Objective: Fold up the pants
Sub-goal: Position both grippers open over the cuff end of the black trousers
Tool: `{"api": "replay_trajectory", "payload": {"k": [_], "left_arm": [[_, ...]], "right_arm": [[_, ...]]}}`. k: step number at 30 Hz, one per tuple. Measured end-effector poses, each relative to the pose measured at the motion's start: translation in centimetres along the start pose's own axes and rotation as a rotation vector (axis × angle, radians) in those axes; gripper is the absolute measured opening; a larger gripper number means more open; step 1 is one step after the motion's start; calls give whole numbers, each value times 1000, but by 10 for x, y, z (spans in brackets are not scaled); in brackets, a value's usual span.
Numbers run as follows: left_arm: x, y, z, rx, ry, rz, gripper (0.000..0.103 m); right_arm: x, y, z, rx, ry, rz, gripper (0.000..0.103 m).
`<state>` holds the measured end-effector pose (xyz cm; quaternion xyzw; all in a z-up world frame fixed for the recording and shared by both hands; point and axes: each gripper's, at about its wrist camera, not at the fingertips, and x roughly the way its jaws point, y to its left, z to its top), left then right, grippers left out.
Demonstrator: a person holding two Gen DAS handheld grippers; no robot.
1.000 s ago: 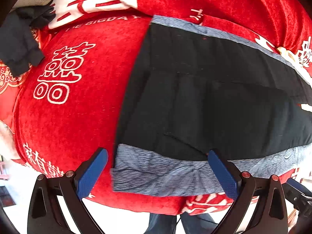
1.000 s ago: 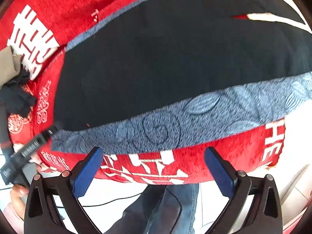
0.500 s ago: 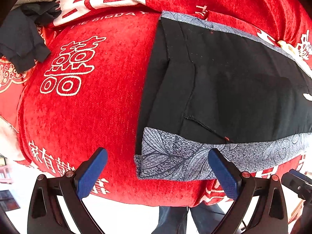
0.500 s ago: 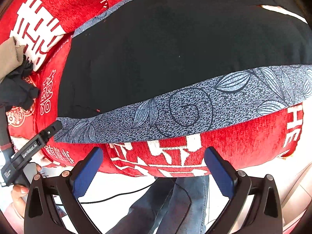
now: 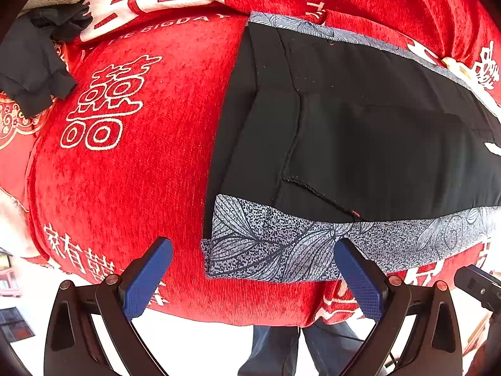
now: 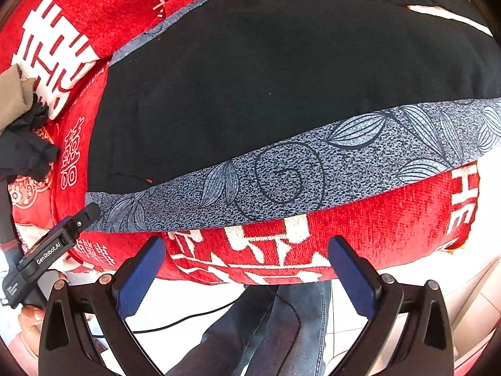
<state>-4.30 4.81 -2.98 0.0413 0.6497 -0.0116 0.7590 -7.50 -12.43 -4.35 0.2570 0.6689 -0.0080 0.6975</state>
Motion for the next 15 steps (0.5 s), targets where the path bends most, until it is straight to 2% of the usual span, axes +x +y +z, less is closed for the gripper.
{"api": "replay_trajectory", "payload": {"k": [15], "left_arm": [[-1, -12, 0, 10, 8, 2, 103]], "right_arm": [[-1, -10, 1, 8, -4, 7, 103]]}}
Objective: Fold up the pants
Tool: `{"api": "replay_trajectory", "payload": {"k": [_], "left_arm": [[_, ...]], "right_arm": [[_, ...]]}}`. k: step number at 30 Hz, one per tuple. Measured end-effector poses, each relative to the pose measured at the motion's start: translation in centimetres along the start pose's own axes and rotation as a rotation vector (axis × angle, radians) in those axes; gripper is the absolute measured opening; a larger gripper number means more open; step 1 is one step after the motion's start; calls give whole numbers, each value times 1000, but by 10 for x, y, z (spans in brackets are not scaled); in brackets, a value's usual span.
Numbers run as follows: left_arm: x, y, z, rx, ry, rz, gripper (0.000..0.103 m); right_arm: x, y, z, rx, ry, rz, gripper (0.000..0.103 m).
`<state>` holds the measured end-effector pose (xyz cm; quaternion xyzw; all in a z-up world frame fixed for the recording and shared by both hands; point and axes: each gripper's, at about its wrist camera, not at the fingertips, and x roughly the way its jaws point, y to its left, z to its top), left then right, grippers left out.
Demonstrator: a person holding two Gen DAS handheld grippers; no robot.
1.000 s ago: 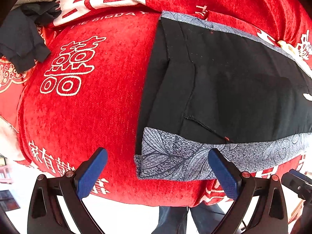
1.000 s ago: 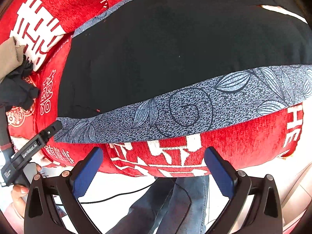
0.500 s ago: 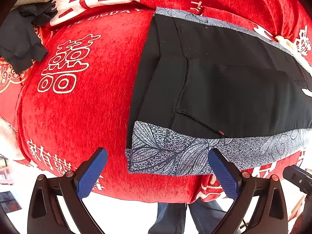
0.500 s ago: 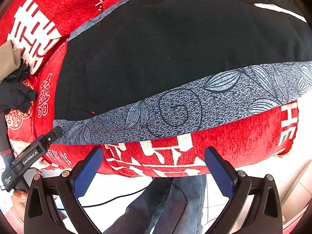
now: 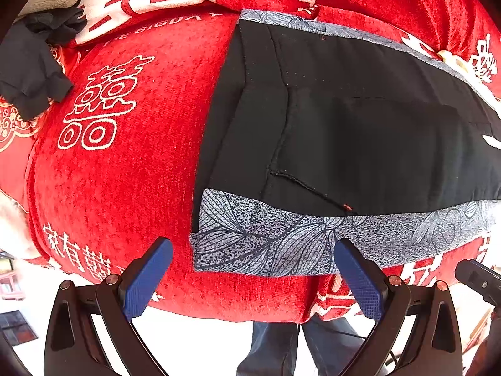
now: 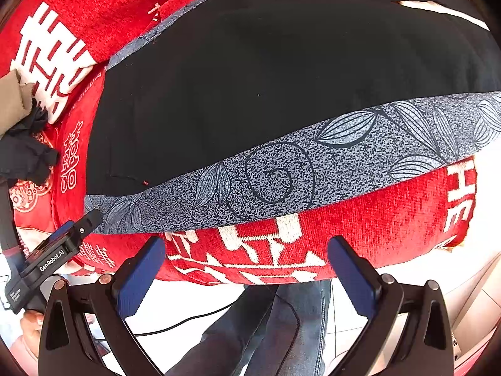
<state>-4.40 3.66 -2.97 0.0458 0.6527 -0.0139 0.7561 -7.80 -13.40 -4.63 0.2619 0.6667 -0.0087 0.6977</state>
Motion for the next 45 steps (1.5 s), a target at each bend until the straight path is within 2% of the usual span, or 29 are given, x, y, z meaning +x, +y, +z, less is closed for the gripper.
{"api": "replay_trajectory", "payload": {"k": [28, 32, 35, 38, 40, 45], "left_arm": [[-8, -12, -18, -32, 40, -40, 103], [-9, -9, -22, -54, 52, -66, 103], [-9, 1, -30, -107, 66, -115, 103], [-6, 14, -43, -183, 90, -190, 103], [-1, 20, -48, -223, 100, -230, 103], [26, 23, -37, -295, 98, -341, 103]], "right_arm": [[-2, -7, 6, -5, -3, 48, 103], [-2, -8, 6, -7, -1, 60, 103], [-1, -8, 6, -12, 3, 78, 103], [0, -10, 5, -7, 9, 135, 103], [2, -14, 3, 18, 15, 212, 103], [21, -41, -1, 147, 44, 371, 101]]}}
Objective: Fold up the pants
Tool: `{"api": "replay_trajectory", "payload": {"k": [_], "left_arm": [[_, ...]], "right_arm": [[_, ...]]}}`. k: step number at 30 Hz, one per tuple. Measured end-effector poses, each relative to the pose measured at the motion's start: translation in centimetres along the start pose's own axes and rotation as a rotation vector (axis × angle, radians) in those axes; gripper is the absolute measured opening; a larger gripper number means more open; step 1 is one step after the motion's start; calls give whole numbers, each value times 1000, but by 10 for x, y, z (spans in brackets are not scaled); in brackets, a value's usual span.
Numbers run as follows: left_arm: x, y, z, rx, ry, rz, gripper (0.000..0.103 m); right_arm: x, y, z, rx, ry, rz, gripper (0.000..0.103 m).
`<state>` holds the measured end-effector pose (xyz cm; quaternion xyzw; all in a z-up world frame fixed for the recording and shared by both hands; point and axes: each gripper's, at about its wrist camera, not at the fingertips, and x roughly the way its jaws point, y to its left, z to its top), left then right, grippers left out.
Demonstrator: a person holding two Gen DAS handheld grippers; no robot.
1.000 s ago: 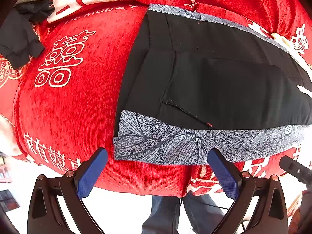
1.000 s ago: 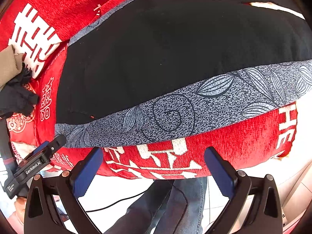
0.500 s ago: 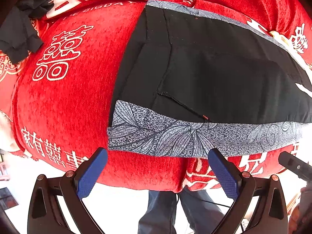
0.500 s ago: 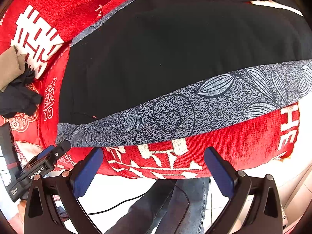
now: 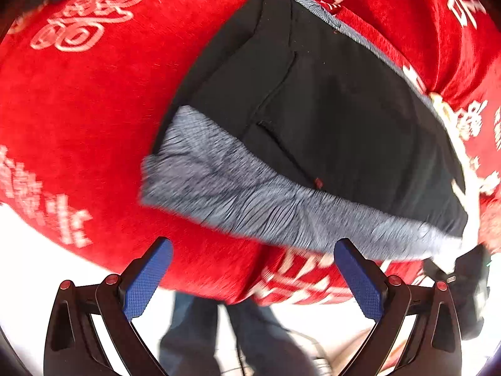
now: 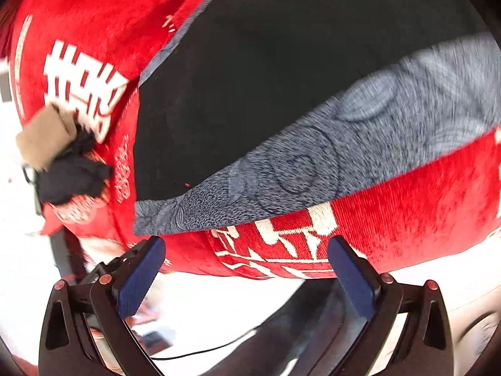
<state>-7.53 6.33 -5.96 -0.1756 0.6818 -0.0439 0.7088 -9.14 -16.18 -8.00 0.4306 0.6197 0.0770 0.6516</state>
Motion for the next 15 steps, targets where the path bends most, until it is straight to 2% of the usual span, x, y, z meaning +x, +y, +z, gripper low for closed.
{"api": "replay_trajectory", "payload": {"k": [1, 4, 6, 8, 9, 10, 11, 15], "left_arm": [[5, -1, 2, -15, 1, -28, 103], [18, -4, 10, -39, 4, -83, 103], [21, -6, 15, -45, 13, -95, 103], [20, -6, 16, -48, 10, -117, 97], [21, -6, 18, -41, 13, -120, 94], [21, -7, 19, -31, 17, -119, 94], [21, -6, 19, -25, 16, -119, 94], [25, -12, 24, 7, 20, -110, 90]], "right_arm": [[1, -7, 1, 29, -2, 25, 99], [7, -33, 6, 124, -21, 109, 84], [9, -48, 10, 186, -30, 193, 83], [8, -54, 11, 207, -32, 250, 81], [5, -55, 8, 207, -40, 271, 72], [1, -55, 7, 206, -50, 289, 68], [-2, -56, 6, 214, -64, 316, 67], [-6, -70, 9, 267, -136, 337, 67]]}}
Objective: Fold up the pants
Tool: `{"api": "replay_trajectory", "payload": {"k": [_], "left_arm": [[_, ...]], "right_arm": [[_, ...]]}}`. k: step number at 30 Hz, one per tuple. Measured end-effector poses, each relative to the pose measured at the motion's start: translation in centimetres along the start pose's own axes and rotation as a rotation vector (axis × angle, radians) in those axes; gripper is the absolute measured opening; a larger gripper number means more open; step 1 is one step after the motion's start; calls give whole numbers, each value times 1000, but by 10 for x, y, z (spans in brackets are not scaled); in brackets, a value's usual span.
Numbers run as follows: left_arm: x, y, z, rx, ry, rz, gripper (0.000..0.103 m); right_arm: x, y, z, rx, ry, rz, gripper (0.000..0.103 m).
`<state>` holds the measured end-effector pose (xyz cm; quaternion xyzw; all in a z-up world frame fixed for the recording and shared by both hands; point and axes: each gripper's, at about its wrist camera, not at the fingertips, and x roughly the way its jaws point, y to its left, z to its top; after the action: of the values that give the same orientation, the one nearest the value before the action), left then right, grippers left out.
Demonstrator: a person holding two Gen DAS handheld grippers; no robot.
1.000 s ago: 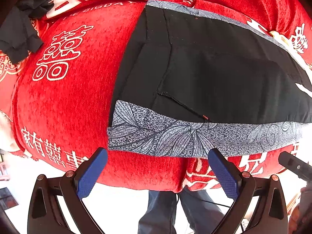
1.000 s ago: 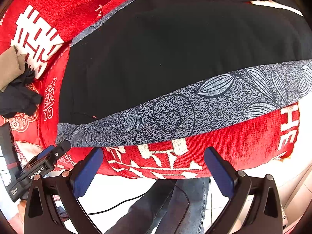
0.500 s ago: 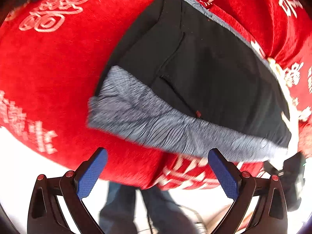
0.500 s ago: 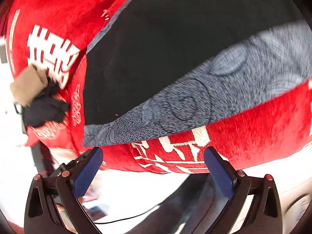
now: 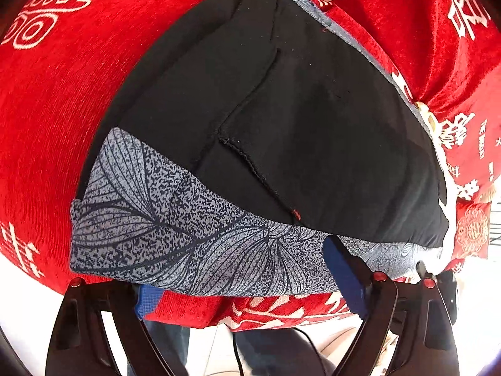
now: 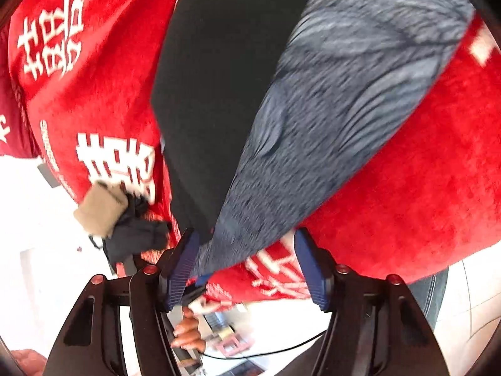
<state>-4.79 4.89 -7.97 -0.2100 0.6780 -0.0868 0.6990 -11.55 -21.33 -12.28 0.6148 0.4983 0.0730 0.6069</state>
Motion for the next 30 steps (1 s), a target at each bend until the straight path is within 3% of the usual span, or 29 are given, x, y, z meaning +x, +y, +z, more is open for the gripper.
{"api": "replay_trajectory", "payload": {"k": [3, 4, 5, 6, 7, 8, 11, 15, 21, 23, 25, 27, 30], "left_arm": [[-3, 3, -1, -8, -13, 26, 77], [-3, 2, 1, -11, -20, 29, 56], [-3, 3, 3, -6, -19, 12, 41], [-1, 4, 6, -13, 3, -51, 20], [0, 6, 9, -49, 12, -72, 20], [-2, 5, 12, -63, 7, -69, 20], [-30, -11, 24, -77, -57, -71, 20], [-71, -46, 57, -64, -161, -91, 20], [-70, -97, 156, 90, -306, 5, 23], [-51, -103, 193, 94, -333, 71, 34], [-25, -100, 219, 66, -356, 174, 66], [2, -92, 241, 44, -359, 235, 74], [30, -79, 261, 6, -305, 277, 75]], "right_arm": [[3, -12, 7, 61, -21, 105, 67], [4, -14, 8, 81, -22, 134, 64], [5, -17, 10, 98, -25, 157, 48], [6, -18, 14, 124, -31, 174, 23], [8, -19, 18, 139, -33, 178, 11], [10, -18, 23, 146, -33, 168, 6], [18, 11, 38, 56, 24, 66, 6], [6, 67, 63, -119, 102, -9, 6], [7, 165, 140, -339, 169, -25, 6], [28, 192, 176, -402, 195, -56, 6], [54, 204, 211, -450, 225, -100, 7], [86, 204, 246, -467, 245, -162, 10], [123, 186, 279, -482, 257, -263, 11]]}}
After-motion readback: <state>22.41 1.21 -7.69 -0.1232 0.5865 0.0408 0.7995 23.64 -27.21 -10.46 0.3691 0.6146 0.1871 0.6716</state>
